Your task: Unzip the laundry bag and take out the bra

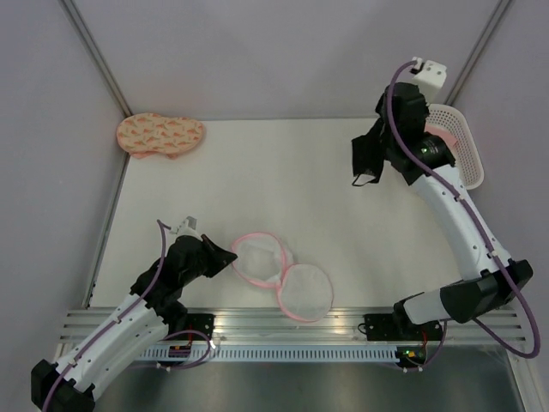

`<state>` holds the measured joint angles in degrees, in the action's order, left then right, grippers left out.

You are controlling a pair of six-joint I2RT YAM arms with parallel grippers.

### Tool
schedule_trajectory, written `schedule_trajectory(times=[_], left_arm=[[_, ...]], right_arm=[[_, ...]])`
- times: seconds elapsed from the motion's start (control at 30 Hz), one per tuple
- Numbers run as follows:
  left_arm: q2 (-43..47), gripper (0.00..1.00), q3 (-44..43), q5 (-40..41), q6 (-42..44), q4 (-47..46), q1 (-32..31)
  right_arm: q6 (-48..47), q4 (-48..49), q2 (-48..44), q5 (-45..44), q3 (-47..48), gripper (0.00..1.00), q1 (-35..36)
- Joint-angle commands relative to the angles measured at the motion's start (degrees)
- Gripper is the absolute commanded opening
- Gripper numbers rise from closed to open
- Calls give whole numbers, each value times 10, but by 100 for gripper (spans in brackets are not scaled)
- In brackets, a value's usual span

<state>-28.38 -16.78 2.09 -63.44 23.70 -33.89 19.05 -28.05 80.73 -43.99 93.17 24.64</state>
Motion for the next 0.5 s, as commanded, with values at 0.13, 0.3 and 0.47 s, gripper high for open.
schedule_trajectory(times=[0.13,0.3,0.47], left_arm=[[-1,2,-34,-35,37,-14,-4],[17,2,-30,-38,32,-9,-4],[19,2,-34,-44,29,2,-4]], right_arm=[[21,20,78,26,83,0,-187],[27,59,149,32,114,0,-271],[25,75,235,-21,151,0,-306]])
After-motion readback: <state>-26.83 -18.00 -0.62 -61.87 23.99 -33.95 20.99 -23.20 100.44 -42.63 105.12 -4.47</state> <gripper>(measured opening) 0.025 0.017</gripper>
